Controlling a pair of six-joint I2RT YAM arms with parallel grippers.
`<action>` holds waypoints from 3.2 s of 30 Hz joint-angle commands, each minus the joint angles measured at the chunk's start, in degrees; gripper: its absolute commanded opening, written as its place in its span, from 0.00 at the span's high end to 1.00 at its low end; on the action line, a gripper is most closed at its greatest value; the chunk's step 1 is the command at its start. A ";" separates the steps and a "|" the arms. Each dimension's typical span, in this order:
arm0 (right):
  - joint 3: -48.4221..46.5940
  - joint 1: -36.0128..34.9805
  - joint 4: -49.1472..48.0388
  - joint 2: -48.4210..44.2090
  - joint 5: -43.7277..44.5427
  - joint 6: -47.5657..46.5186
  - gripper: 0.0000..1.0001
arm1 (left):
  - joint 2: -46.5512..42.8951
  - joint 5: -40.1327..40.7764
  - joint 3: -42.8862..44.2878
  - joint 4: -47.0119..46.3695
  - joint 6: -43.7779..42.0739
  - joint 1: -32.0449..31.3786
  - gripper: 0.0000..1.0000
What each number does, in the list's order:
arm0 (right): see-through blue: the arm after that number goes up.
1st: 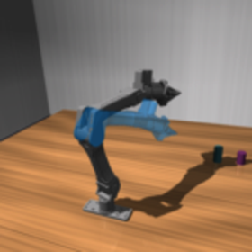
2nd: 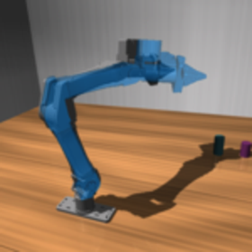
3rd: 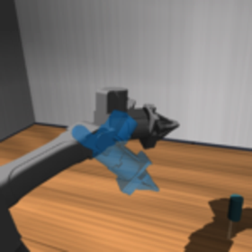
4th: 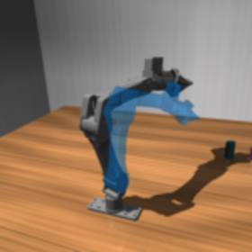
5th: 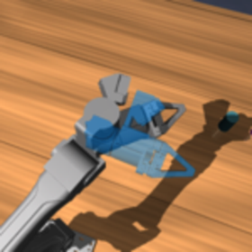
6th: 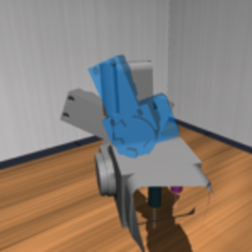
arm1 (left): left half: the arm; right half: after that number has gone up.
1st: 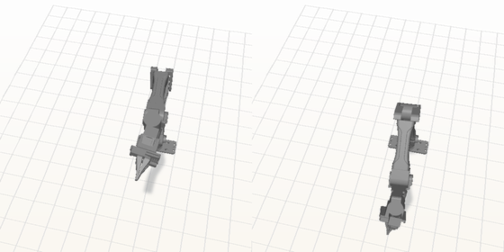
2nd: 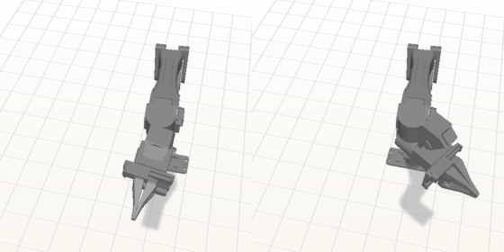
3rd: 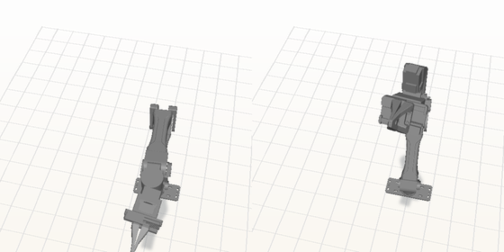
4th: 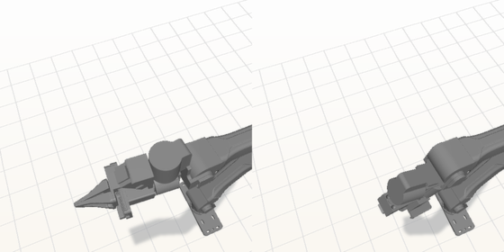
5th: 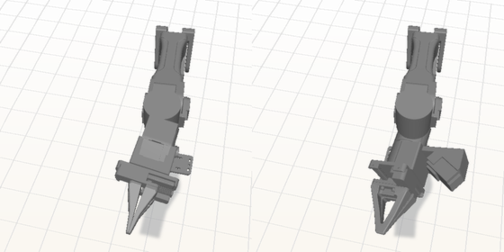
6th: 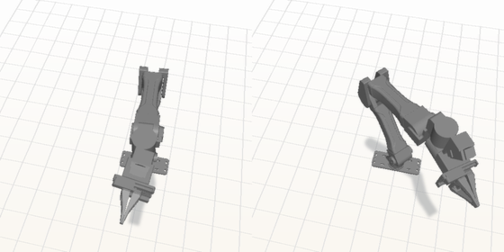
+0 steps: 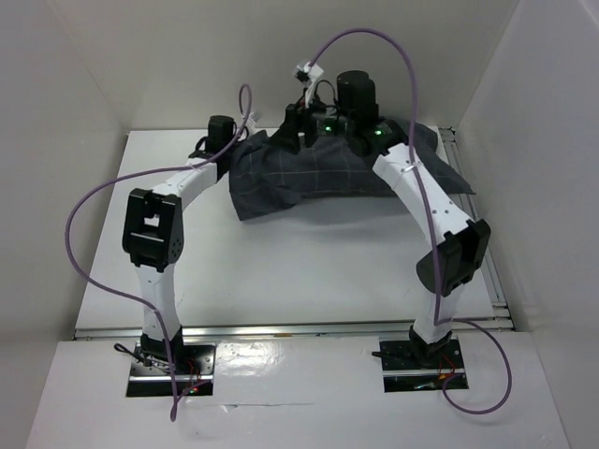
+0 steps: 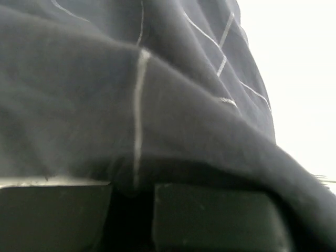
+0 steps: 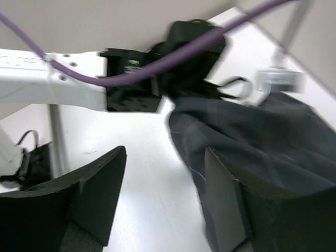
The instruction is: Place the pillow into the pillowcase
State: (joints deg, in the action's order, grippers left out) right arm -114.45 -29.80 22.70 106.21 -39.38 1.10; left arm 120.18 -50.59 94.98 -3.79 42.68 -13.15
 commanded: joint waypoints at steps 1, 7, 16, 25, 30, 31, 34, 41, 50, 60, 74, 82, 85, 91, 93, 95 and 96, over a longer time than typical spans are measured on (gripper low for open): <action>1.51 3.07 -5.38 -7.50 6.31 -1.19 0.30 | -7.32 1.90 -2.42 10.11 -11.37 3.82 1.00; 4.41 6.42 -6.26 -9.01 9.23 -2.60 0.21 | -13.12 6.20 -6.56 21.96 -26.03 6.55 1.00; 9.42 10.99 -3.27 -9.53 6.68 -6.46 0.24 | -20.15 36.69 -4.11 35.70 -45.04 3.31 0.38; 13.46 12.14 -2.57 -9.53 4.83 -8.84 0.26 | -27.37 68.33 -11.92 31.30 -51.12 5.75 0.13; 14.52 12.66 -0.48 -8.84 4.22 -11.46 0.29 | -27.37 72.92 -8.50 33.49 -48.30 13.57 0.12; 14.52 12.66 0.15 -8.31 4.22 -11.47 0.31 | -28.15 68.74 -7.02 33.50 -47.78 13.59 0.10; 15.39 13.19 2.86 -7.78 4.22 -14.37 0.36 | -31.31 52.44 -4.56 35.16 -49.43 13.68 0.10; 23.57 13.72 2.97 -6.02 4.75 -17.72 0.70 | -29.67 32.61 3.26 39.99 -52.78 7.26 0.38; 16.55 14.25 6.57 5.05 4.75 -14.65 0.92 | -13.66 20.43 20.77 48.62 -45.76 3.74 0.63; 9.42 14.25 12.36 12.26 7.91 -14.81 0.95 | -6.37 21.42 23.84 49.84 -48.99 4.36 0.30; 33.04 17.41 4.28 -8.90 1.67 -27.89 0.32 | -20.58 25.97 3.13 52.40 -74.74 -7.15 0.00; 43.42 17.41 -2.99 -16.81 6.93 -43.72 0.20 | -33.60 42.39 -19.29 35.81 -84.42 -17.87 0.00; 47.91 17.41 -5.82 -17.36 8.52 -48.63 0.20 | -34.93 48.12 -24.48 28.15 -84.95 -19.72 0.00; 50.73 17.94 -7.84 -16.83 8.44 -57.33 0.20 | -34.93 51.03 -28.01 21.63 -88.02 -20.43 0.00; 50.73 18.46 -7.84 -15.43 8.44 -59.80 0.20 | -34.40 49.71 -28.53 21.63 -88.55 -20.43 0.00; 50.73 19.08 -7.84 -14.73 8.44 -62.97 0.20 | -34.40 48.84 -29.15 21.63 -90.48 -20.43 0.00; 50.73 19.08 -7.32 -13.85 8.44 -64.11 0.20 | -34.40 47.79 -29.85 22.16 -91.01 -20.43 0.00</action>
State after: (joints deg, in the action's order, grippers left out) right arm -63.90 -11.55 18.52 90.70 -30.68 -56.01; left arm 86.50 -1.58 66.28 20.91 -44.88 -33.65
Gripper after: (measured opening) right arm 0.795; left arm 1.001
